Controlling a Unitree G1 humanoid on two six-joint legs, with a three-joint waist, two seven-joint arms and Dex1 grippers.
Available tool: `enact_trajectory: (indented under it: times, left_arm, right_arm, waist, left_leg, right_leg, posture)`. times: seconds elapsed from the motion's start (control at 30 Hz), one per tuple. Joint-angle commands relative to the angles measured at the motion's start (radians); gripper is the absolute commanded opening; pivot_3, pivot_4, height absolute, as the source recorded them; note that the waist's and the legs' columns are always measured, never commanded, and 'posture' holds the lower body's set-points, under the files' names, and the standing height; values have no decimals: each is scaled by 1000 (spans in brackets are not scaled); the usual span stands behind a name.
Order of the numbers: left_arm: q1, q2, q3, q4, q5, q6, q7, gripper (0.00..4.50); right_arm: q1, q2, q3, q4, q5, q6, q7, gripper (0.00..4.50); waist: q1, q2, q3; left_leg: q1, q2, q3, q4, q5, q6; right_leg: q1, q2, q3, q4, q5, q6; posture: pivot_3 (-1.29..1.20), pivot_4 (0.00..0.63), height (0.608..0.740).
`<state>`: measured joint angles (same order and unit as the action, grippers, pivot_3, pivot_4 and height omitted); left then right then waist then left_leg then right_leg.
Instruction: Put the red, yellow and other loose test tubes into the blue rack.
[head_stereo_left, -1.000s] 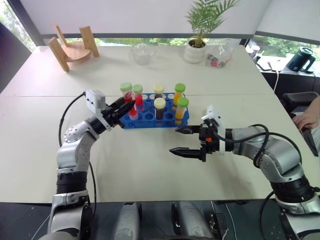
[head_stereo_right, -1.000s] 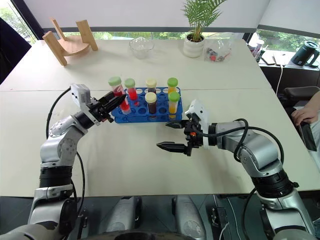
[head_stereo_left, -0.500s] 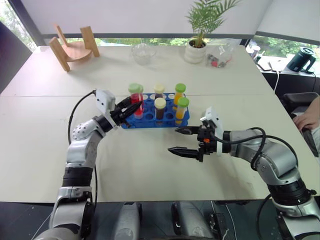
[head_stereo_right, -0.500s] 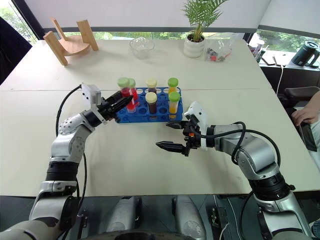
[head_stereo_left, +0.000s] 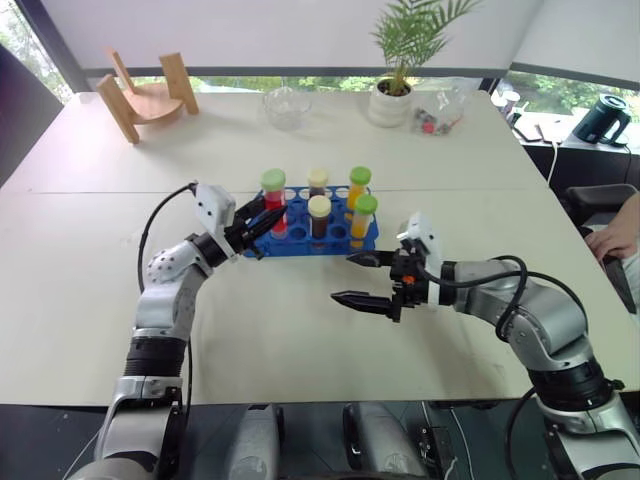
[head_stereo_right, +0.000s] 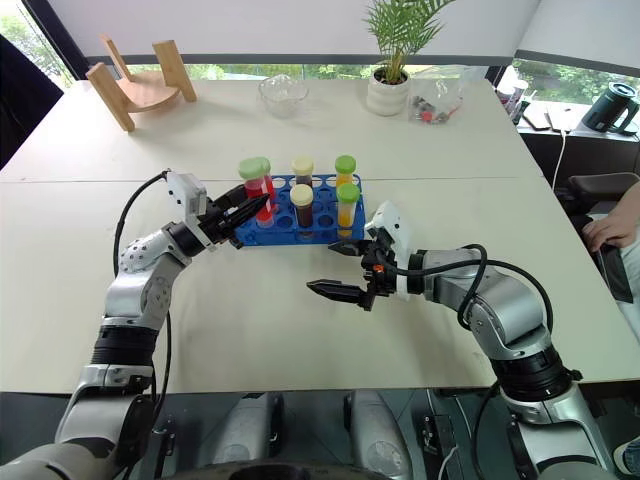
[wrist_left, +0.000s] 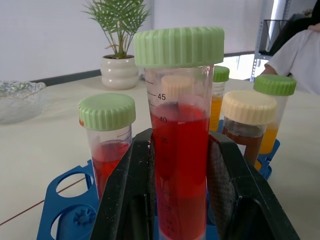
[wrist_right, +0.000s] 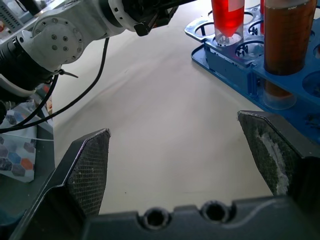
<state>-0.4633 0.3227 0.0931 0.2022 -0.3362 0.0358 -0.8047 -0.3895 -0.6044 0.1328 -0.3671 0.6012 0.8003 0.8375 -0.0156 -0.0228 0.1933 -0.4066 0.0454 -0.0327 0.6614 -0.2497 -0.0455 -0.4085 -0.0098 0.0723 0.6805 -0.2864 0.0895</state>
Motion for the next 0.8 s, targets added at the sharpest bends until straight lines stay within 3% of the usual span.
enact_trajectory:
  times: [0.03, 0.57, 0.8]
  left_arm:
    - [11, 9, -5, 30, 26, -19, 19, 845]
    - [65, 1, -56, -67, 13, 24, 13, 845]
    - [44, -12, -64, -25, 46, -7, 38, 845]
  right_arm:
    - [-25, 20, -2, -7, -3, -17, -4, 4500]
    - [-14, 42, -6, -6, -9, -17, -20, 4500]
    - [-23, 55, 0, 6, -14, -19, -23, 4500]
  waist:
    - [-1, 0, 0]
    - [0, 0, 0]
    - [3, 0, 0]
  left_leg:
    - [0, 0, 0, 0, 0, 0]
    - [0, 0, 0, -1, 0, 0]
    - [-1, 0, 0, -3, 0, 0]
  right_leg:
    - [0, 0, 0, 0, 0, 0]
    - [0, 0, 0, -1, 0, 0]
    - [0, 0, -1, -5, 0, 0]
  posture:
    - [0, 150, 740]
    - [0, 150, 740]
    - [0, 150, 740]
